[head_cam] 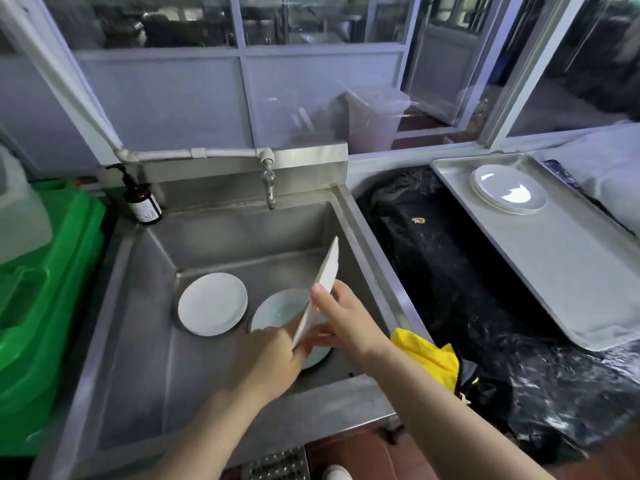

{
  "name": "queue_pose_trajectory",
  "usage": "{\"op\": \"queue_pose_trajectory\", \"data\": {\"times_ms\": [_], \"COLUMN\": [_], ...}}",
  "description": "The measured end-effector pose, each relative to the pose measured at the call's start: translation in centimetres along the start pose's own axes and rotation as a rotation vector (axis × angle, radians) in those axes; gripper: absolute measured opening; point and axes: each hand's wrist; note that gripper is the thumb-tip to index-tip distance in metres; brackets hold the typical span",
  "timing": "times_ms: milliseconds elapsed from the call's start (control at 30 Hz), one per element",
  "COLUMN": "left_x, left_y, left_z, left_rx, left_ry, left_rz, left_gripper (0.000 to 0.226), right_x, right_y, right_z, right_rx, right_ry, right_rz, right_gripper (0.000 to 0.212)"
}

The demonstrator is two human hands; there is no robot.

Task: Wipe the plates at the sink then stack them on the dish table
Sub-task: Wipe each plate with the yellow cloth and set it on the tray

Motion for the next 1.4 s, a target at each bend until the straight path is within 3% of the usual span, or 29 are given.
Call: {"op": "queue_pose_trajectory", "data": {"times_ms": [100, 233, 433, 533, 667, 733, 800, 867, 1000, 1067, 1167, 1267, 1400], "left_x": [-0.8, -0.8, -1.0, -1.4, -2.9, -3.0, -2.6, -2.0, -0.4, 0.2, 1.3, 2.6, 4.3], "left_y": [-0.1, -0.6, -0.7, -0.6, 0.9, 1.9, 2.5, 3.2, 6.9, 9.7, 13.8, 17.9, 23.3], "left_z": [-0.8, -2.0, -3.7, -6.2, -8.5, -7.2, -4.7, -2.4, 1.1, 3.0, 6.2, 9.9, 14.2], "left_rx": [-0.007, 0.101, 0.256, 0.254, 0.024, -0.105, -0.172, -0.159, -0.142, -0.122, -0.089, -0.078, -0.086], "left_ry": [0.19, 0.325, 0.464, 0.324, 0.036, -0.442, -1.066, -1.325, -1.33, -1.28, -1.201, -1.162, -1.183], "left_rz": [0.022, 0.008, 0.072, 0.137, 0.135, 0.105, -0.047, -0.224, -0.134, -0.099, -0.073, -0.109, -0.166], "left_gripper": [0.037, 0.065, 0.069, 0.064, 0.053, 0.043, 0.041, 0.046, 0.019, 0.02, 0.021, 0.022, 0.021], "right_x": [1.1, 2.5, 4.0, 3.2, 1.0, -0.5, -2.3, -4.2, -9.6, -13.5, -20.0, -26.0, -32.3], "right_y": [-0.1, -0.3, -1.0, -1.9, -3.6, -4.2, -4.3, -3.9, -2.7, -2.5, -2.6, -2.8, -2.4], "right_z": [0.1, 0.4, 1.6, 2.2, 2.4, 2.6, 2.8, 2.8, 3.0, 3.0, 3.1, 2.9, 3.4], "right_rx": [-0.058, -0.128, -0.284, -0.307, -0.361, -0.337, -0.279, -0.245, -0.13, -0.04, 0.056, 0.07, 0.028], "right_ry": [0.1, 0.259, 0.543, 0.802, 0.866, 0.869, 0.833, 0.791, 0.661, 0.333, 0.023, 0.032, 0.241], "right_rz": [-0.032, -0.105, -0.04, -0.06, -0.043, -0.013, 0.006, 0.004, 0.139, 0.234, 0.236, 0.177, 0.264], "right_gripper": [0.057, 0.076, 0.057, 0.058, 0.062, 0.062, 0.061, 0.056, 0.044, 0.021, 0.026, 0.025, 0.019]}}
Point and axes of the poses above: each hand's wrist, its own y-axis towards the middle knuckle, its own x-axis out of the palm, z = x × y, and after that the axes turned 10 degrees about -z, right-handed
